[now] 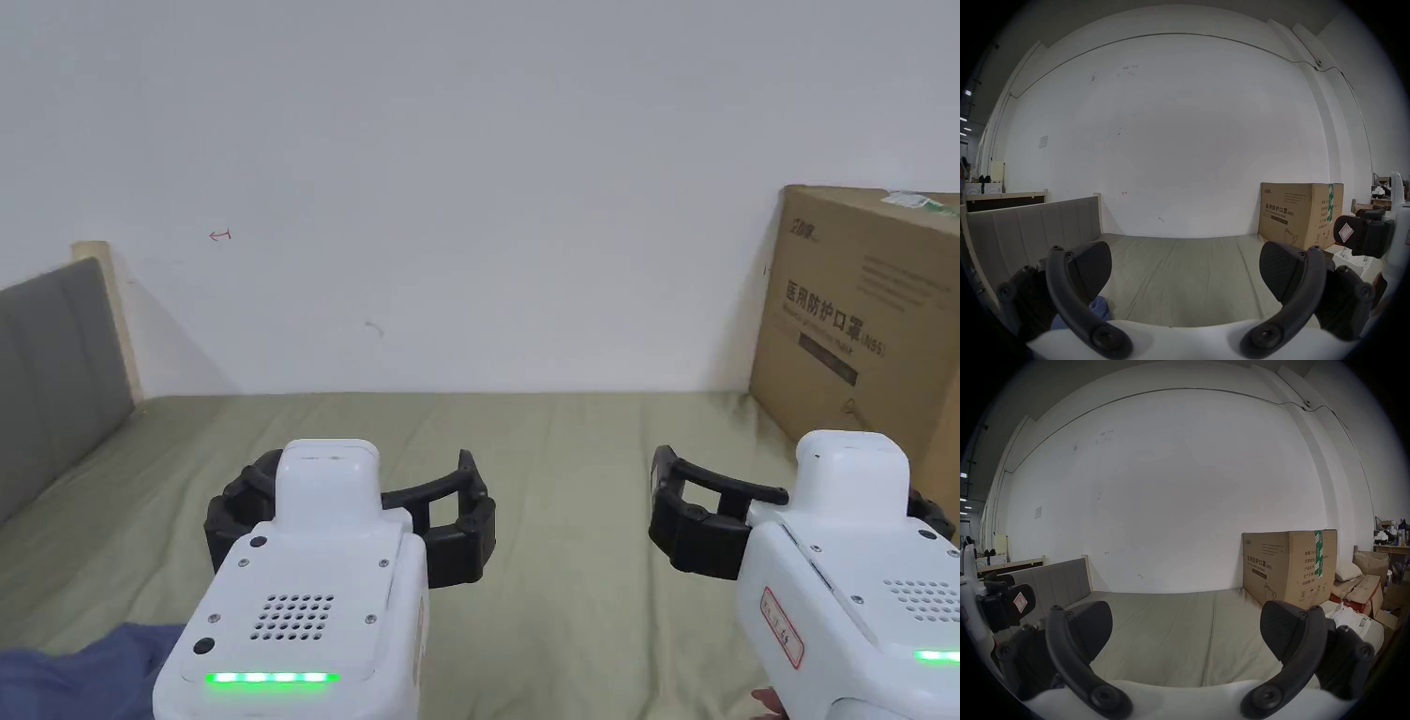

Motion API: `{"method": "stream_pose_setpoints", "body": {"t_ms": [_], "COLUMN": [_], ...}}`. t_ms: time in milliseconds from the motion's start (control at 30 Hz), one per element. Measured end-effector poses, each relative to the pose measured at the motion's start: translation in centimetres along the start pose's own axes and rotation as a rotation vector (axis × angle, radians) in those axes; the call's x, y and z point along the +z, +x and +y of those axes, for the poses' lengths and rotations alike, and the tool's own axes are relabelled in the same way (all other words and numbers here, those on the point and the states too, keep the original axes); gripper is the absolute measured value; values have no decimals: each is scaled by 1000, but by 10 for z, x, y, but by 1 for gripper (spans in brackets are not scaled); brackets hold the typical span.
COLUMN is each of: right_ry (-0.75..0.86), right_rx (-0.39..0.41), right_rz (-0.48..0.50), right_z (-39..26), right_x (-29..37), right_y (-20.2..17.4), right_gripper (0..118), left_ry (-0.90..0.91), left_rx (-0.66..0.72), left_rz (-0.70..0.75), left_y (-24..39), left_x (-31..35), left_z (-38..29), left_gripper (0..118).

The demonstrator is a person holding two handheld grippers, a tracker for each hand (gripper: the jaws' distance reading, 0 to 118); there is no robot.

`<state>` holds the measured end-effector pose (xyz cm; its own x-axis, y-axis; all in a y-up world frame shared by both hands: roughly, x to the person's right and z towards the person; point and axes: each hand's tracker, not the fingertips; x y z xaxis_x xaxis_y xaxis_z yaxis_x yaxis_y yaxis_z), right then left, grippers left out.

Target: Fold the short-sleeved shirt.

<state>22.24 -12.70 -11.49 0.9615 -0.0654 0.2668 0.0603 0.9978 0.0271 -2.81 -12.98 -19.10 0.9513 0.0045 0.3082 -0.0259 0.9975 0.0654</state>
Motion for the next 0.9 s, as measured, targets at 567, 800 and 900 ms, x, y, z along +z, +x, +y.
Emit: {"method": "stream_pose_setpoints", "body": {"t_ms": [567,800,900], "right_ry": [-420,-377,-226], "right_rx": [-1997,-1578,-1125], "right_rz": [-204,-215,-112], "right_z": [-138,-123,-55], "right_x": [-6,-6,-14], "right_y": [126,137,120], "right_gripper": [118,118,118], "left_ry": [560,95,11], "left_rx": [-1913,-1002,-592], "left_rz": [243,75,72], "left_y": [79,68,43], "left_x": [-2,-5,-9], "left_z": [-99,-52,-20], "left_gripper": [118,118,118]}}
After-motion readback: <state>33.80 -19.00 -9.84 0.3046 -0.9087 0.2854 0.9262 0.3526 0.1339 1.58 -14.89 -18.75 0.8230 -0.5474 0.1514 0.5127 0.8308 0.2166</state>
